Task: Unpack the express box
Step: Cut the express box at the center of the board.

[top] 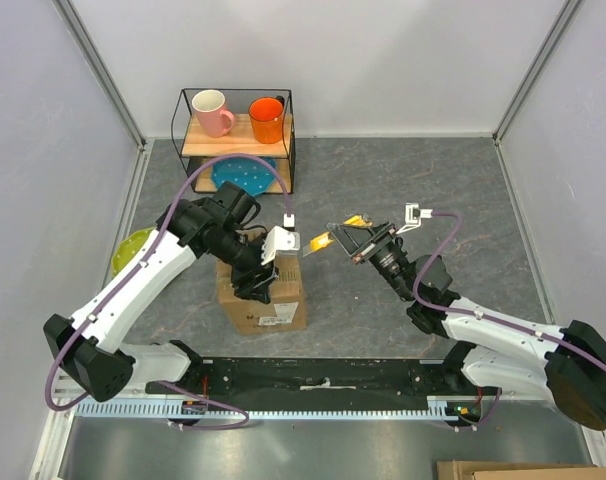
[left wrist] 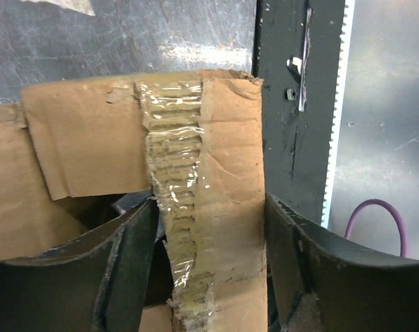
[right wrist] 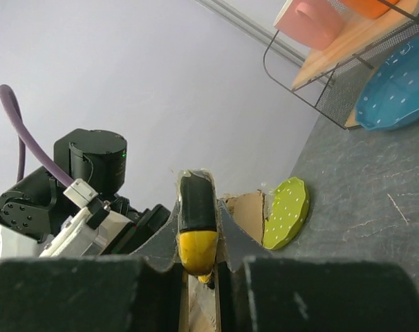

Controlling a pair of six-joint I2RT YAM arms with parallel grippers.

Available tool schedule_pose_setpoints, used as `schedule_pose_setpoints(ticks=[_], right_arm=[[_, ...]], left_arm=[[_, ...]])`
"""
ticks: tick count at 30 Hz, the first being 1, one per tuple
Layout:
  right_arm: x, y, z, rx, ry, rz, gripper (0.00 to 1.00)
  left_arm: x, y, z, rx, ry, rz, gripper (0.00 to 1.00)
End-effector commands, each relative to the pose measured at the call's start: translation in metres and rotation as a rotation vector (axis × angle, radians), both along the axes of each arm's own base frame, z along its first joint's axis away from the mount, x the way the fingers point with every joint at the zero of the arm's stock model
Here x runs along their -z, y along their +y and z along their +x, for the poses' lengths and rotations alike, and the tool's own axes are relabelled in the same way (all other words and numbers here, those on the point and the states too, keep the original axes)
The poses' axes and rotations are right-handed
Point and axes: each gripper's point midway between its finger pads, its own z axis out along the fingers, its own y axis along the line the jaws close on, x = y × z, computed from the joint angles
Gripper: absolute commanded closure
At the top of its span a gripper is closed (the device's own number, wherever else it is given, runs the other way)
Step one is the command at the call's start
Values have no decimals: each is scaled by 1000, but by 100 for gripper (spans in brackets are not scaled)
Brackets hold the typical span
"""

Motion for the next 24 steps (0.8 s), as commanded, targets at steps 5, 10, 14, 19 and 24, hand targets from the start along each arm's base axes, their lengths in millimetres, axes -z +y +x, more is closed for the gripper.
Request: schedule_pose_setpoints(ticks=[5, 10, 14, 19, 24], right_arm=[[-13, 15, -5, -87, -16, 57, 100], [1, 25, -6, -129, 5, 32, 100], [2, 26, -6, -131, 5, 19, 100], [4, 28, -5, -134, 7, -4, 100], [4, 29, -4, -131, 13, -22, 100]], left_arm=[[-3, -2, -9, 86, 58, 8, 43], [-12, -2, -13, 101, 67, -2, 57], [-20, -3, -12, 97, 50, -16, 60], [-31, -4, -13, 99, 33, -39, 60], [-30, -1, -18, 97, 25, -43, 59]])
